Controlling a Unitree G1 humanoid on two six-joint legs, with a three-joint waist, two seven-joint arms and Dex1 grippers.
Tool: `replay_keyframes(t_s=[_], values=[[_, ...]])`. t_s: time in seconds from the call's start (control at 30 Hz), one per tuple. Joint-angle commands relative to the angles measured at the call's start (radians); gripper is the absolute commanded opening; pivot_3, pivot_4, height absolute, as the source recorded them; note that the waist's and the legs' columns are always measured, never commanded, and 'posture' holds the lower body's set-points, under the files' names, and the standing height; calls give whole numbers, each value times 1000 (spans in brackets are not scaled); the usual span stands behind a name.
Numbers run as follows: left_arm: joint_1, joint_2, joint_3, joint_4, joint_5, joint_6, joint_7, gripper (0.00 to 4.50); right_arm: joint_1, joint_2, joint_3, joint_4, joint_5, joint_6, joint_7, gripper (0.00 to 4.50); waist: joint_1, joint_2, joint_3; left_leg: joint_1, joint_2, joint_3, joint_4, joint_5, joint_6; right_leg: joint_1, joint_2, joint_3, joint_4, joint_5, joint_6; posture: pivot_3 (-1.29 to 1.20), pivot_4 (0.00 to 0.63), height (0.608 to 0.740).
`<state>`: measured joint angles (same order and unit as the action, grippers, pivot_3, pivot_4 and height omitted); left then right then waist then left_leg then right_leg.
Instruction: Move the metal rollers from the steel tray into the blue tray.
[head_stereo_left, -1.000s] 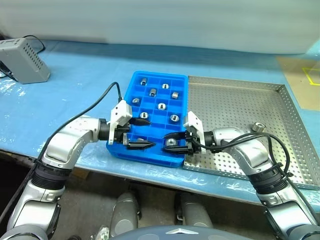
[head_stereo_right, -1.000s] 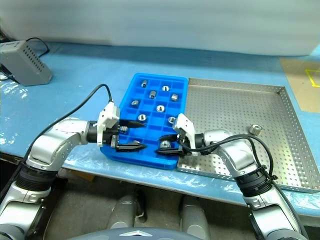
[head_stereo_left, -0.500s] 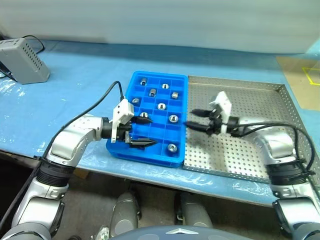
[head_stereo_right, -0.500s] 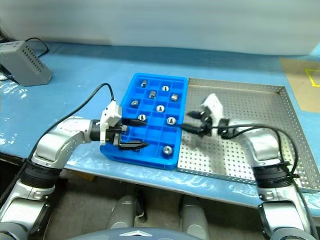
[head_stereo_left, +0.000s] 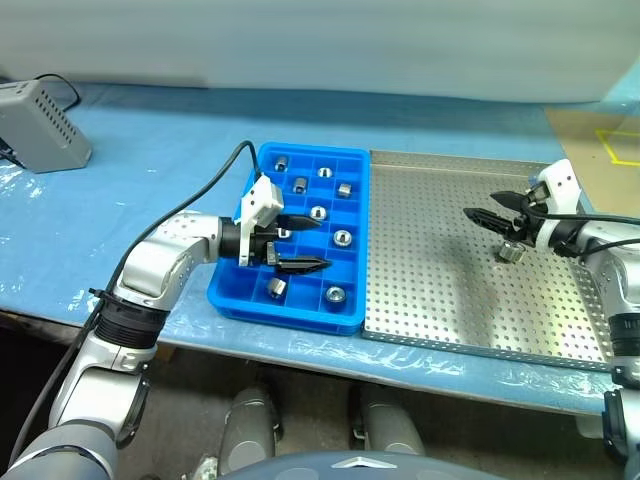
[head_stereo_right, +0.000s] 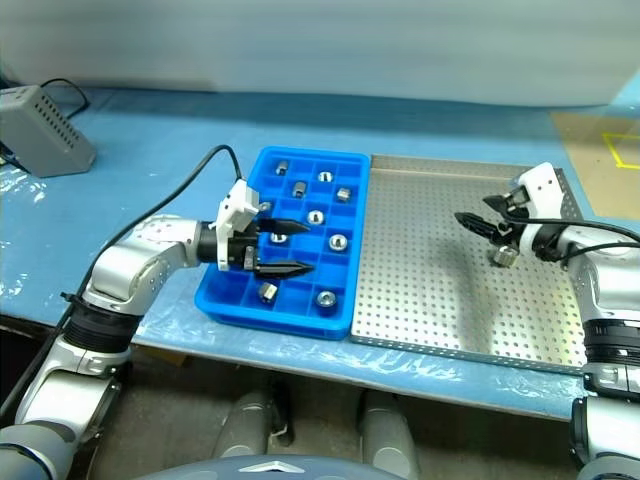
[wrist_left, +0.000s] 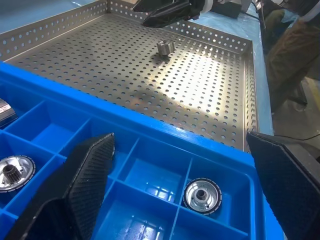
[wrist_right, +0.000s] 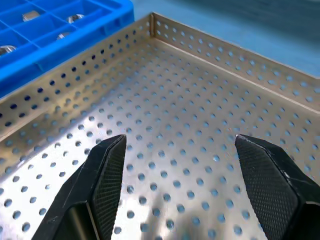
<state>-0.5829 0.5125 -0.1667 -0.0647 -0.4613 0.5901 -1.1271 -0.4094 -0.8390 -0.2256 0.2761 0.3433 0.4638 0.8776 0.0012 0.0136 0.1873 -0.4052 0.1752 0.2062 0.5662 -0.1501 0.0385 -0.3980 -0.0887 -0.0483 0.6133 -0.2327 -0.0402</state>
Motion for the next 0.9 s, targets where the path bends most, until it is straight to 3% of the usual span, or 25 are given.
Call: replay_keyframes(t_s=[0.03, 0.4, 0.9], values=[[-7, -1, 1, -11, -3, -10, -4, 4500, 6, -16, -74, 26, 20, -11, -19, 3577, -5, 0, 0, 0, 0, 0, 1, 0, 0, 0, 0, 0, 0, 0, 0, -330, 150, 740], [24, -1, -2, 79, 35, -113, -45, 4500, 47, 11, -61, 164, -47, -102, -102, 3577, -17, 0, 0, 0, 0, 0, 4, -2, 2, 2, 0, 0, 0, 0, 0, -329, 150, 740], [38, -21, -3, 174, 79, -212, -72, 4500, 45, 52, -21, 252, -74, -145, -69, 3577, -15, 1, 0, -1, 0, 0, 5, -2, 3, 2, 0, 0, 0, 0, 0, -313, 150, 740]])
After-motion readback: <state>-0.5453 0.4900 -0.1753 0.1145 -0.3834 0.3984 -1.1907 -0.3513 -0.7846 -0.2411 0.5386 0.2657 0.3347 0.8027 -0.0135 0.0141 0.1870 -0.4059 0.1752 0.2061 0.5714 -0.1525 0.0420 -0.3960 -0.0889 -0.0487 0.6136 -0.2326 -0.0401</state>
